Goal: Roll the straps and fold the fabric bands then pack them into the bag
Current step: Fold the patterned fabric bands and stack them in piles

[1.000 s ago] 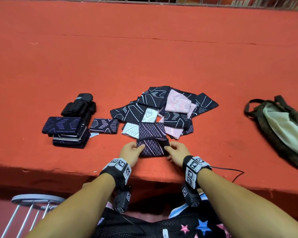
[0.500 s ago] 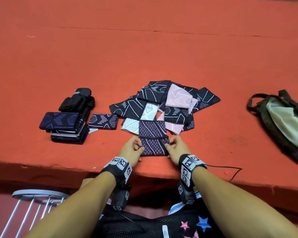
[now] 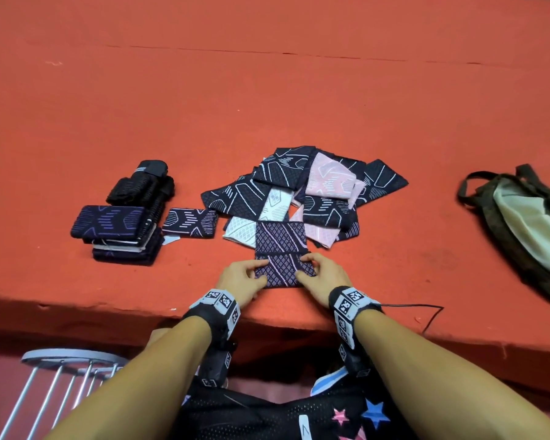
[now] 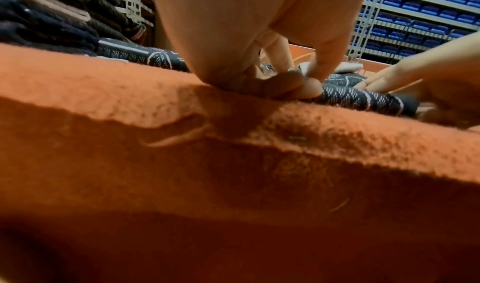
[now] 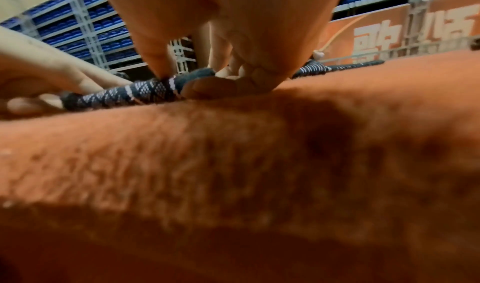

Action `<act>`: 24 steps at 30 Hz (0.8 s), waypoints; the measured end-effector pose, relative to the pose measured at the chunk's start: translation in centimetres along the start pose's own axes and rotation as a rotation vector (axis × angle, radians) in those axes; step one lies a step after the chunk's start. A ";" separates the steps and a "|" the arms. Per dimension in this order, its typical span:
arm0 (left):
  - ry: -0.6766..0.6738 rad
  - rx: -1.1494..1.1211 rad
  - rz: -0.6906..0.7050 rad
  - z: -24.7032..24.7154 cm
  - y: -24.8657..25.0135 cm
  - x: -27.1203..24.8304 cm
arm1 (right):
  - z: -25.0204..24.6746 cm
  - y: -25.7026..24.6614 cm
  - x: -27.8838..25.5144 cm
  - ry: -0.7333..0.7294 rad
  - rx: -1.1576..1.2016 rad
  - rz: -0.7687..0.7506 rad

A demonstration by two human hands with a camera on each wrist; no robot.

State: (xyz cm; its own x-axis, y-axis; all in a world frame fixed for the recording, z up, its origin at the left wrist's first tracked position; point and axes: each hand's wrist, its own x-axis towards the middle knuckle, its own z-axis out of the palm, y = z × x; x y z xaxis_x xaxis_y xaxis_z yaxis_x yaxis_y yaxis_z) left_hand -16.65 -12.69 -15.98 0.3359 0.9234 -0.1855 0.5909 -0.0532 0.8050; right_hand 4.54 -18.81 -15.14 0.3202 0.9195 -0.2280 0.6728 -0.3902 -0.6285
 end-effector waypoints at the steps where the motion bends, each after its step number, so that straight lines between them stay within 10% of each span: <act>1: -0.018 0.035 0.005 -0.2 0.0 -0.1 | -0.2 -0.2 -0.1 -0.046 -0.034 -0.012; 11: 0.057 0.220 0.028 -0.5 1.3 -0.1 | -0.6 -0.5 -0.7 0.025 -0.283 -0.179; 24: 0.053 0.147 0.082 -0.9 -0.5 -0.6 | -0.6 0.7 -0.5 -0.066 0.229 -0.069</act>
State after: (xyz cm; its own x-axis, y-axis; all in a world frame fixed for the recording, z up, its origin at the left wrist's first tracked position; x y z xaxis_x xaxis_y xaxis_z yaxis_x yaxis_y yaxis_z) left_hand -17.85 -12.89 -15.76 0.3507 0.9322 -0.0898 0.6654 -0.1805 0.7243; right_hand 5.26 -19.55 -14.96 0.2294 0.9477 -0.2218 0.5202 -0.3119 -0.7951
